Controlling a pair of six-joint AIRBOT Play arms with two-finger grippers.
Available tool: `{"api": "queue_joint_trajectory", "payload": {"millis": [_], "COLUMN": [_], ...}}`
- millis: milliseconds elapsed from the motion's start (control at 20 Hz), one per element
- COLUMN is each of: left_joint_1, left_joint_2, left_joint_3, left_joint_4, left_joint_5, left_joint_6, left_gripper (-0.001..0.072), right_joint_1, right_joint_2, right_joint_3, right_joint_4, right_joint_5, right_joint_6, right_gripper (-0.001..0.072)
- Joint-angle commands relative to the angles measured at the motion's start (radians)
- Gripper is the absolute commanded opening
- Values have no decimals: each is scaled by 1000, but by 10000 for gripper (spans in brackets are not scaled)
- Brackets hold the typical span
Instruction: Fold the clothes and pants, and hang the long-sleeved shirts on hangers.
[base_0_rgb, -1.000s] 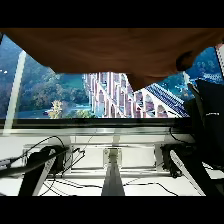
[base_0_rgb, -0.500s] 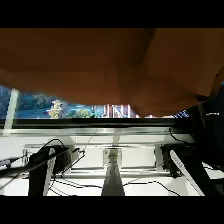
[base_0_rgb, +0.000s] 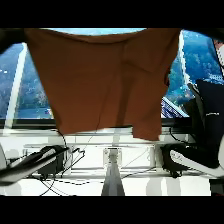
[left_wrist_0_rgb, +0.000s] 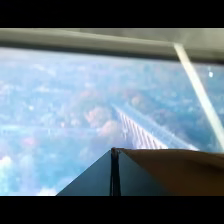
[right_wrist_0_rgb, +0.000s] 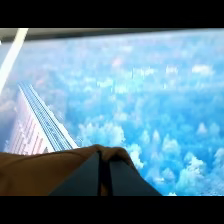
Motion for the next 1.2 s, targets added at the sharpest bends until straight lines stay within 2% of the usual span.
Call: {"api": "queue_joint_trajectory", "payload": {"millis": [0,100,250,350,500,650,850,900,950,1000,1050,1150], "left_joint_1": [-69,-82,-77,-67,-58,-74,-126,-140,-150,-154,-154,-132], "left_joint_2": [-190,-227,-239,-235,-264,-341,-448,-462,-464,-459,-449,-408], "left_joint_3": [1,2,2,2,1,1,1,1,1,1,1,1], "left_joint_4": [-21,-21,-10,75,171,129,72,73,73,73,73,74], "left_joint_5": [147,150,46,-28,-130,-116,-113,-113,-117,-118,-121,-166], "left_joint_6": [70,69,70,68,8,9,9,9,9,8,1,-26], "left_gripper": [18,18,18,18,18,18,20,22,120,425,664,651], "right_joint_1": [0,-1,-18,-55,-126,-155,-158,-158,-158,-158,-161,-178], "right_joint_2": [-169,-214,-241,-241,-241,-244,-246,-246,-246,-245,-240,-227], "right_joint_3": [1,1,1,1,-32,-128,-282,-303,-311,-309,-309,-309], "right_joint_4": [10,-16,-56,-67,-57,-12,-31,-31,-38,-58,-88,-185], "right_joint_5": [-93,-98,-27,62,141,133,74,71,77,86,92,130], "right_joint_6": [10,10,8,3,3,1,-5,-6,-6,-6,-6,-6], "right_gripper": [18,18,18,18,17,17,18,41,208,475,562,550]}}
